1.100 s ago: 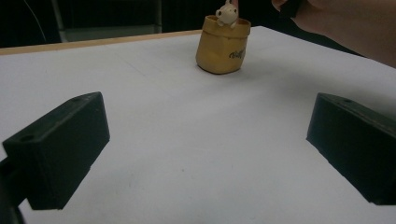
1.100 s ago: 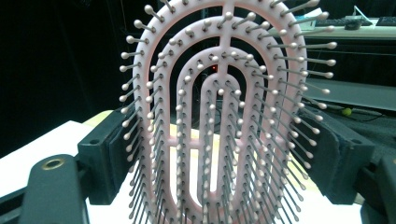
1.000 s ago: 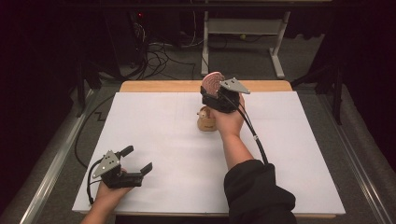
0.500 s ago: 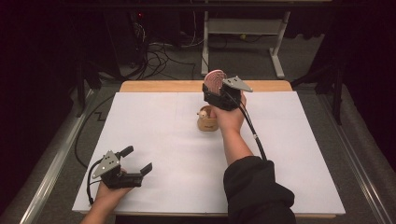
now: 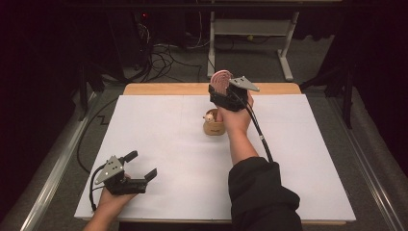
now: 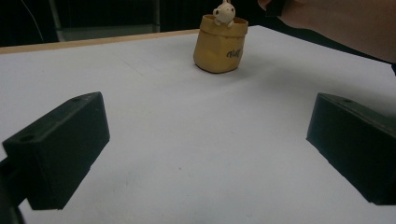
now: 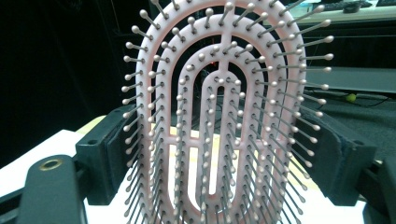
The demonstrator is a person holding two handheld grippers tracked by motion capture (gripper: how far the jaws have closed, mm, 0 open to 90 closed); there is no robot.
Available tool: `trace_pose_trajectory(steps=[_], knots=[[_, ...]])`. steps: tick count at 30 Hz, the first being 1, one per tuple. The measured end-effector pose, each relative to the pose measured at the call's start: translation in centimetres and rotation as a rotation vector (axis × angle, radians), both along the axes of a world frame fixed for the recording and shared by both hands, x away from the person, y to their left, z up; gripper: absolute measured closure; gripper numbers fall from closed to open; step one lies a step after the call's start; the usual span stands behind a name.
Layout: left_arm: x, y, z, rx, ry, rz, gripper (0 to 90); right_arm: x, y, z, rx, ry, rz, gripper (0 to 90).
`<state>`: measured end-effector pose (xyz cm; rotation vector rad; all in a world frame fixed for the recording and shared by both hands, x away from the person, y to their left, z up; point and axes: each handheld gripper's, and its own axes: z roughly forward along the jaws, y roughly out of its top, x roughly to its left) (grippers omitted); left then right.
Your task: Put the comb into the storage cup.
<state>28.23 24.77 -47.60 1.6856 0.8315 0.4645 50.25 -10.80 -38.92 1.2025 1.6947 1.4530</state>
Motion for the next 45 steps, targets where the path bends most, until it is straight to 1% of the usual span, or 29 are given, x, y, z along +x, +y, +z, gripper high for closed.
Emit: trace_pose_trajectory(steps=[4,6,21,34,40,45], knots=[[0.0,0.0,0.0,0.000,0.000,-0.002,0.0,0.2,0.1,-0.1,-0.002,0.003,-0.005,18.9],[0.0,0.0,0.0,0.000,0.001,-0.002,0.0,0.4,0.2,-0.1,-0.011,0.002,-0.003,18.9],[-0.1,0.1,-0.1,0.002,0.004,-0.005,0.0,1.0,0.4,-0.2,-0.019,0.015,-0.017,18.3],[0.0,0.2,-0.1,0.000,0.006,-0.005,0.0,1.5,0.5,-0.6,-0.013,0.016,-0.029,17.8],[0.0,0.2,-0.1,-0.002,0.008,-0.003,0.0,1.7,0.4,-0.7,-0.012,0.023,-0.030,17.3],[0.0,0.2,-0.2,-0.003,0.008,-0.003,0.0,1.9,0.3,-0.9,-0.022,0.032,-0.035,18.1]])
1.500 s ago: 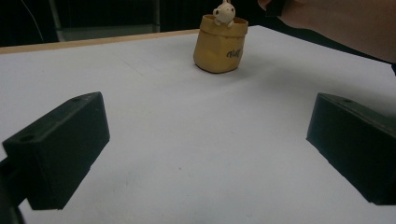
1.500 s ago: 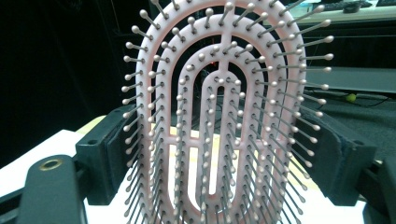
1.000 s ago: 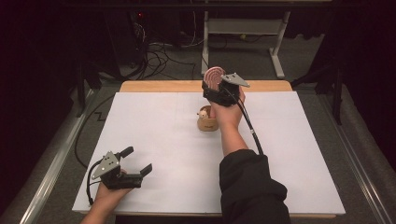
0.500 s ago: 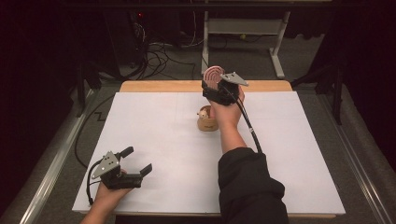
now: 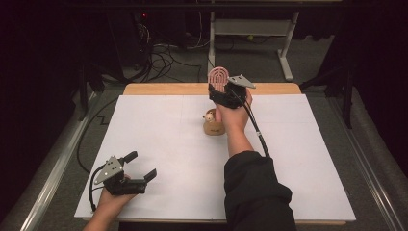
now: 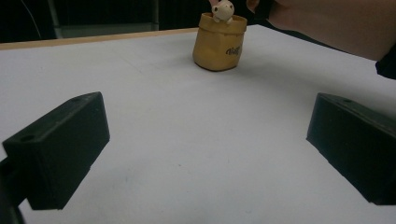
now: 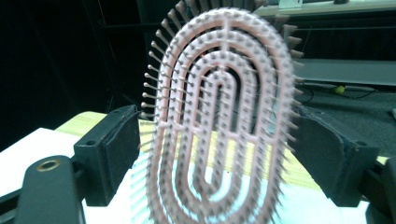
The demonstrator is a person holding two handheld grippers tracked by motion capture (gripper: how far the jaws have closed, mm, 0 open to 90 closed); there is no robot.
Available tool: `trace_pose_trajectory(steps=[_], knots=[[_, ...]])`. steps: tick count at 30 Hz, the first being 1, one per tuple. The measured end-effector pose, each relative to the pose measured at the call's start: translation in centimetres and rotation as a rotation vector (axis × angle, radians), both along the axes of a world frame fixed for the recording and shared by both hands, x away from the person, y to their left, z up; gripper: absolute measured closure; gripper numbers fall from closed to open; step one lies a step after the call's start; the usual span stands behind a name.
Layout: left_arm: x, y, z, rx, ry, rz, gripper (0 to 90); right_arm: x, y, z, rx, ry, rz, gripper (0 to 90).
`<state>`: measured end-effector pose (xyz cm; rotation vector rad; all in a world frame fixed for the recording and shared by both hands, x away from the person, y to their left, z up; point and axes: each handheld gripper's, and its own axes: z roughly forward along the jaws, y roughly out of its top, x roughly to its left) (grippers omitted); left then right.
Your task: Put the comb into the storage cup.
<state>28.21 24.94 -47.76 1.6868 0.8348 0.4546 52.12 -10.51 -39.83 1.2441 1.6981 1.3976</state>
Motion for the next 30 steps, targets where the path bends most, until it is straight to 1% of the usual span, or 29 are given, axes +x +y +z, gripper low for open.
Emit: trace_pose_trajectory(steps=[6,10,17,26,30], knots=[[-0.02,-0.01,0.02,-0.001,-0.002,-0.001,0.0,-0.10,0.15,-0.02,-0.004,0.003,0.003,18.4],[-0.01,-0.03,0.01,0.001,-0.002,-0.003,0.0,-0.20,0.23,0.01,-0.013,-0.001,-0.001,17.1],[-0.02,-0.04,0.03,0.000,-0.003,-0.002,0.0,-0.33,0.21,0.23,-0.007,-0.004,-0.002,15.6],[-0.02,-0.08,0.02,0.003,-0.003,-0.002,0.0,-0.39,0.06,0.42,-0.005,-0.003,-0.008,11.3],[-0.03,-0.13,0.02,0.004,-0.003,-0.002,0.0,-0.44,0.12,0.38,-0.016,0.004,-0.010,8.0]])
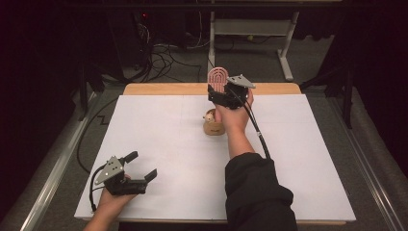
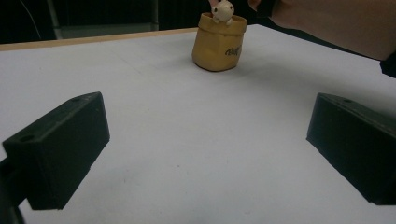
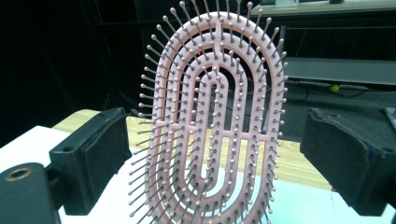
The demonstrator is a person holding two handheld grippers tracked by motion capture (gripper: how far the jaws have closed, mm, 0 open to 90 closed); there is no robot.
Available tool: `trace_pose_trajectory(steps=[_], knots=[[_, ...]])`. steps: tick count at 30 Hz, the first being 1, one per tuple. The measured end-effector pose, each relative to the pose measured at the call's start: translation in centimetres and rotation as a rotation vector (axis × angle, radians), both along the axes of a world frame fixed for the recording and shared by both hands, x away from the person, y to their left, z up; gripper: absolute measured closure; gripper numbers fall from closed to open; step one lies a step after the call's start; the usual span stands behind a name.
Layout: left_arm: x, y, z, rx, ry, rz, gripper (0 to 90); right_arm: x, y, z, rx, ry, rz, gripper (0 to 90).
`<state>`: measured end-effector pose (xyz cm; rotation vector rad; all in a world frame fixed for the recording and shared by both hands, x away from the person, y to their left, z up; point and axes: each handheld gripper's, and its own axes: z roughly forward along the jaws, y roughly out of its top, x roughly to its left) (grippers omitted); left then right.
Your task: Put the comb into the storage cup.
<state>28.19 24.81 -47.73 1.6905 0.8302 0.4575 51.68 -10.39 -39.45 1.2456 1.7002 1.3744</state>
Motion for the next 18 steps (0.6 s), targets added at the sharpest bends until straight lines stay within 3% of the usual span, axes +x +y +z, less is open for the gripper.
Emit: trace_pose_trajectory(steps=[18], knots=[[-0.01,-0.05,-0.01,-0.001,0.002,-0.001,0.0,-0.36,-0.01,0.28,-0.023,0.012,0.006,0.6]])
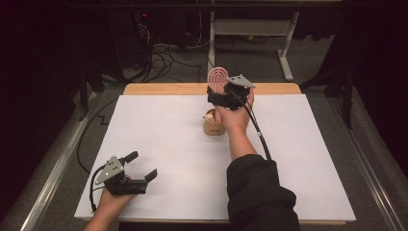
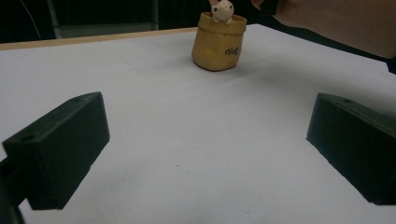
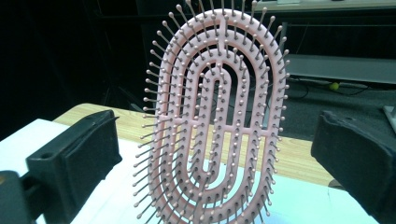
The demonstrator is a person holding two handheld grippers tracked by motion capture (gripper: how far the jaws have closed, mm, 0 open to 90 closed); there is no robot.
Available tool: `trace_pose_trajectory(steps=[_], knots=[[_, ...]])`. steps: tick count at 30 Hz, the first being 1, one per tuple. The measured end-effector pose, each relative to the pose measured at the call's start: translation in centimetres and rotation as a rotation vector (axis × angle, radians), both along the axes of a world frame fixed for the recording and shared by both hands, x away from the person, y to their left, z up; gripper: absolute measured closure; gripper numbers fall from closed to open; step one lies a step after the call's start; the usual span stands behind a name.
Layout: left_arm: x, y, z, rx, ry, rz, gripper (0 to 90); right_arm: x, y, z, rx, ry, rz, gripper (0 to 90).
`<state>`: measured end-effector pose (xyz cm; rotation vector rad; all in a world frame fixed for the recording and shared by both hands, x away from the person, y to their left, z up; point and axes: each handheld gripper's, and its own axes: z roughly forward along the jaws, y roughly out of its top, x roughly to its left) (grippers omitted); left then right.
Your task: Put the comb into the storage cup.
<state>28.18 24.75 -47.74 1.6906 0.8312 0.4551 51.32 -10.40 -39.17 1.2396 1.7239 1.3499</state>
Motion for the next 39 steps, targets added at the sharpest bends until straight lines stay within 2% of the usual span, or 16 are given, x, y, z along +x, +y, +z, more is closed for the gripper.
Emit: trace_pose_trajectory(steps=[22,39], knots=[[0.1,-0.2,0.0,0.002,-0.001,-0.003,0.0,-1.2,-0.6,0.4,-0.022,-0.016,-0.007,0.4],[0.1,-0.3,0.0,0.016,0.001,-0.002,0.0,-3.6,-0.8,0.1,-0.036,-0.021,0.015,0.4]])
